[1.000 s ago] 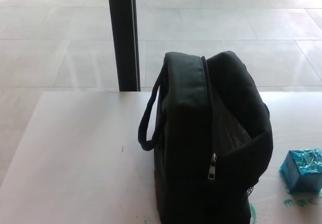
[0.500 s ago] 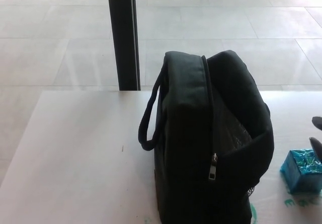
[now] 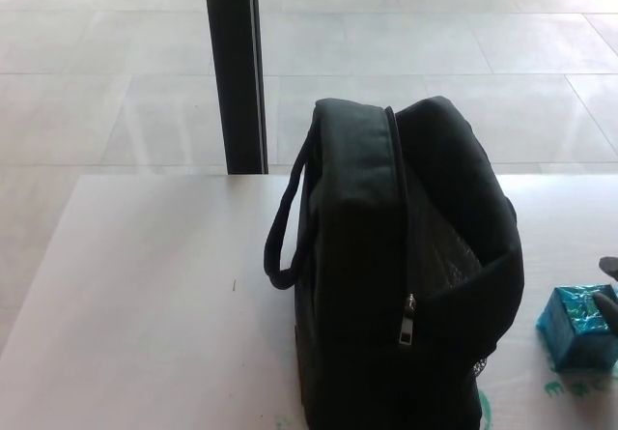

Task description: The robot uses its right hand to pick up the cube kept on the middle of the desk and put it inside the bag next to it

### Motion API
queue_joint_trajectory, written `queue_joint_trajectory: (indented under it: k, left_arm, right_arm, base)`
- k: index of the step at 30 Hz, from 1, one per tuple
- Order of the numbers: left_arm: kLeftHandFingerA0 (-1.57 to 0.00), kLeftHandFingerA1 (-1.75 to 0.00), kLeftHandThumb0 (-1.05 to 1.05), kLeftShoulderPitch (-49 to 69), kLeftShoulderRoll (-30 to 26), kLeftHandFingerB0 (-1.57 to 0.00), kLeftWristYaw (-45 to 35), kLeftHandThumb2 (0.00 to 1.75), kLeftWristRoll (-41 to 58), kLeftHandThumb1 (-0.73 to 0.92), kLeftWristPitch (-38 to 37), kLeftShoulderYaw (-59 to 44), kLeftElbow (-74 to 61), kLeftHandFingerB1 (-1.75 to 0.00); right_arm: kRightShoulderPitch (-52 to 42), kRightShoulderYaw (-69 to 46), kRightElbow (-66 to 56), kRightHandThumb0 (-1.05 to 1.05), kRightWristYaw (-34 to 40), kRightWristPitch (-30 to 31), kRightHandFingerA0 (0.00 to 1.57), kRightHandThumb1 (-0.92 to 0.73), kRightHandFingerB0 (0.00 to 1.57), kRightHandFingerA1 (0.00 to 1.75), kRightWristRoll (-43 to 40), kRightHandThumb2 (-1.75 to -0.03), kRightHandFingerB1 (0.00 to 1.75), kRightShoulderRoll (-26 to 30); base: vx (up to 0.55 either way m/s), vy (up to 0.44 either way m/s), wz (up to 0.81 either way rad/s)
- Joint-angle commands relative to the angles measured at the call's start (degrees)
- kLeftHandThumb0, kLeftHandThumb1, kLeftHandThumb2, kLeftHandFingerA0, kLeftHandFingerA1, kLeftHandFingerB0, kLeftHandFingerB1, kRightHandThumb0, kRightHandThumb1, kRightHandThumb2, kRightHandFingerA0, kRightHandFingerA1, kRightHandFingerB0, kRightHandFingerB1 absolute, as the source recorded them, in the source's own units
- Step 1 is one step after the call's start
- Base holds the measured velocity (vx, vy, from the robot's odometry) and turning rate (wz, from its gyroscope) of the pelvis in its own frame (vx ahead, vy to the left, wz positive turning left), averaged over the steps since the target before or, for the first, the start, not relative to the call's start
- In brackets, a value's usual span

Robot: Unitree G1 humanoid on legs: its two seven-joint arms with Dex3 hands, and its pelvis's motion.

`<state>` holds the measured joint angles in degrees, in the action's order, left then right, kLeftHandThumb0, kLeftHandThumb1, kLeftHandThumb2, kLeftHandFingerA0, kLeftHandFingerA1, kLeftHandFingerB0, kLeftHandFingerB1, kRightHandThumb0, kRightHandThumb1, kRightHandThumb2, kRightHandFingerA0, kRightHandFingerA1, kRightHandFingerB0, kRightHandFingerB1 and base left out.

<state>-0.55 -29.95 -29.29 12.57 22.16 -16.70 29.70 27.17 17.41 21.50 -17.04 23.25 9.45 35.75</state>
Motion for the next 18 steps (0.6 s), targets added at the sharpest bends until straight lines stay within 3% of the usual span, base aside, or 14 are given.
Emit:
queue_joint_trajectory:
  k: [1, 5, 6, 7, 8, 12, 16, 17, 18]
  left_arm:
    - [-0.54, -0.60, -0.65, 0.12, -0.60, -0.50, -0.17, 0.55, 0.08, 0.51, 1.58, 0.27, -0.28, -0.51]
    - [-0.54, -0.59, -0.67, 0.31, -0.54, -0.51, 0.15, 0.54, -0.17, 0.50, 1.63, 0.55, -0.79, -0.51]
    - [-0.52, -0.68, -0.65, 0.31, -0.45, -0.43, 0.29, 0.85, 0.17, 0.39, 2.18, 0.22, -0.89, -0.58]
    - [-0.52, -0.68, -0.65, 0.30, -0.42, -0.43, 0.25, 0.85, 0.32, 0.39, 2.33, 0.11, -0.90, -0.58]
    - [-0.54, -0.61, -0.64, 0.33, -0.39, -0.53, 0.32, 0.55, 0.29, 0.51, 2.28, 0.08, -0.92, -0.52]
    - [-0.56, -0.60, -0.69, 0.35, -0.55, -0.53, 0.56, 0.56, -0.43, 0.51, 1.59, 0.55, -0.69, -0.51]
    - [-0.53, -0.60, -0.67, -0.06, -0.69, -0.52, -0.01, 0.55, 0.29, 0.50, 1.86, 0.06, -0.33, -0.52]
    - [-0.51, -0.67, -0.64, 0.03, -0.73, -0.42, 0.02, 0.86, 0.23, 0.38, 1.97, 0.13, -0.58, -0.58]
    - [-0.51, -0.67, -0.64, 0.08, -0.75, -0.42, 0.04, 0.86, 0.18, 0.38, 2.01, 0.18, -0.71, -0.58]
  right_arm:
    - [-0.18, 0.58, -2.83, -1.05, 0.22, 0.39, 0.00, -0.79, 0.00, 0.16, 3.63, -1.18, 0.08, -1.75]
    - [-0.44, 1.38, -3.61, -1.05, 0.38, -0.61, 0.00, -0.74, 0.00, 0.18, 5.17, -1.17, 0.08, -3.10]
    - [-0.29, 1.27, -4.48, -1.05, 0.35, 0.11, 0.00, -0.74, 0.00, 0.16, 5.24, -1.17, 0.09, -3.68]
    - [-0.27, 1.16, -4.59, -1.05, 0.31, 0.18, 0.00, -0.74, 0.00, 0.16, 5.40, -1.17, 0.09, -3.83]
    - [-0.19, 0.97, -4.48, -1.05, 0.42, 0.23, 0.00, -0.74, 0.00, 0.15, 5.48, -1.16, 0.10, -4.11]
    - [0.14, -0.31, -4.24, -1.05, 0.16, 0.59, 0.00, -0.74, 0.00, 0.14, 5.49, -1.15, 0.10, -5.21]
    - [0.67, 1.67, -4.23, -1.05, -5.62, 2.83, 0.00, -0.67, 0.00, 0.20, 7.04, -1.09, 0.07, -1.86]
    - [1.10, 2.66, -4.40, -1.05, -7.27, 4.75, 0.00, -0.65, 0.00, 0.17, 7.74, -1.07, 0.08, -1.19]
    - [1.31, 3.08, -4.52, -1.05, -7.97, 5.63, 0.00, -0.65, 0.00, 0.17, 7.99, -1.07, 0.08, -0.92]
  base:
    - [0.00, 0.000, 0.00]
    - [0.00, 0.000, 0.00]
    - [0.00, 0.000, 0.00]
    - [0.00, 0.000, 0.00]
    - [0.00, 0.000, 0.00]
    - [0.00, 0.000, 0.00]
    - [0.00, 0.000, 0.00]
    - [0.00, 0.000, 0.00]
    - [0.00, 0.000, 0.00]
